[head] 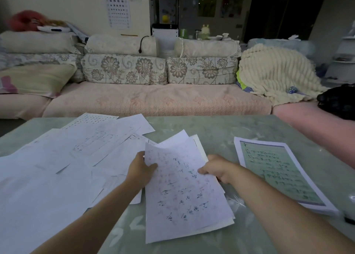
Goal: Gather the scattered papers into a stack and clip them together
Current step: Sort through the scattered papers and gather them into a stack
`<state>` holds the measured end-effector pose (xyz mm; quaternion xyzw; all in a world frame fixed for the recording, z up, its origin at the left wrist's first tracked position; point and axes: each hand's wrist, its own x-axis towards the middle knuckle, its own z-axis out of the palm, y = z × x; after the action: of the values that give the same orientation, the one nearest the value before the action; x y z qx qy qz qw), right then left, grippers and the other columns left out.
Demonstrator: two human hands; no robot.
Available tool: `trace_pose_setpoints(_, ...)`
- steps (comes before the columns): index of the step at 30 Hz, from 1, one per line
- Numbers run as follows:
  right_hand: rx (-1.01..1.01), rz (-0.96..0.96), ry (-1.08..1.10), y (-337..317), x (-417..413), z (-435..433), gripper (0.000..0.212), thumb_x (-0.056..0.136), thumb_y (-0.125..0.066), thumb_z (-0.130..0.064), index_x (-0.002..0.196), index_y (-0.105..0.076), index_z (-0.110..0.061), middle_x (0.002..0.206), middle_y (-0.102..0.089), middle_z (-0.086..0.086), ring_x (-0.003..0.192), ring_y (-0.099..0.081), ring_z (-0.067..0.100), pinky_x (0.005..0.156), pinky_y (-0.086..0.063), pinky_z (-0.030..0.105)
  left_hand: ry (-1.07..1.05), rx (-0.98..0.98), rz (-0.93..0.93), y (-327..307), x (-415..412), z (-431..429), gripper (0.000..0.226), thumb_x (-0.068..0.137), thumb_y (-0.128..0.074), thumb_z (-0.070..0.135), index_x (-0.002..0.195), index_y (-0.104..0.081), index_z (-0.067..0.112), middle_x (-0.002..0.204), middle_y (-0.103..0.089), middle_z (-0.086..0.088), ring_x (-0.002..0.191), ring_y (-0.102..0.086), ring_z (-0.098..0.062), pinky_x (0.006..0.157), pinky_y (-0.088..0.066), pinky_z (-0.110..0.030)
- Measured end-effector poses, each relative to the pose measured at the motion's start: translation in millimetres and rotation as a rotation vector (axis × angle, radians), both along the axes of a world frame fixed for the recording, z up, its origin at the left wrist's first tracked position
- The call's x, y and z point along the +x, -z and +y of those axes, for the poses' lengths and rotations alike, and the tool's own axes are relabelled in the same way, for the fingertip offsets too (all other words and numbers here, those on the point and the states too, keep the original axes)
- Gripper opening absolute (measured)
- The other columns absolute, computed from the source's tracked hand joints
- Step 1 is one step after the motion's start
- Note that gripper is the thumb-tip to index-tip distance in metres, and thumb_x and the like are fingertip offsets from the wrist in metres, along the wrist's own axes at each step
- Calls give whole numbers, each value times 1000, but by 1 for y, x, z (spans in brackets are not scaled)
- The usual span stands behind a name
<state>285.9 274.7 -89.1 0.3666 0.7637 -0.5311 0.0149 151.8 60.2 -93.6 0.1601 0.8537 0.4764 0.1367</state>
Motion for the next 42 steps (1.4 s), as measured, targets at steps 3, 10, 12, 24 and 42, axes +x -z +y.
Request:
trace_pose_setpoints(3,59,154,13,-18,4,-5,49,84,-76,-16,128,-56,-10,123,-65,8,111,-63,26,98,-52,44,-111,-20,80,-6,-12,-3,90,77,-80,31,149,-27,13,144,-42,-11,129,-44,-33,106,-41,-50)
trace_pose_setpoints(10,235,532,42,-66,18,-28,25,89,-68,-12,112,-63,-21,101,-72,-8,89,-68,6,80,-53,28,37,614,-127,-69,0,-15,41,80,-79,22,117,-62,19,108,-71,1,96,-70,-20,81,-59,-38)
trace_pose_setpoints(12,276,610,63,-79,22,-37,25,90,-67,-12,112,-62,-23,98,-70,-11,87,-66,2,73,-49,22,19,694,-32,-88,10,-15,31,80,-78,25,108,-64,22,102,-72,5,89,-71,-15,73,-60,-33)
trace_pose_setpoints(24,211,702,131,-91,31,-54,38,88,-68,-6,116,-54,-28,107,-67,-14,102,-66,8,85,-53,29,44,651,256,-105,50,-21,35,85,-73,25,113,-53,28,105,-64,11,95,-65,-7,74,-57,-30)
trace_pose_setpoints(42,282,436,127,-78,44,-38,29,90,-41,3,111,-50,-15,97,-58,1,79,-53,11,61,-40,26,75,376,0,-83,47,-2,33,90,-49,12,122,-46,21,113,-59,1,101,-60,-22,87,-54,-45)
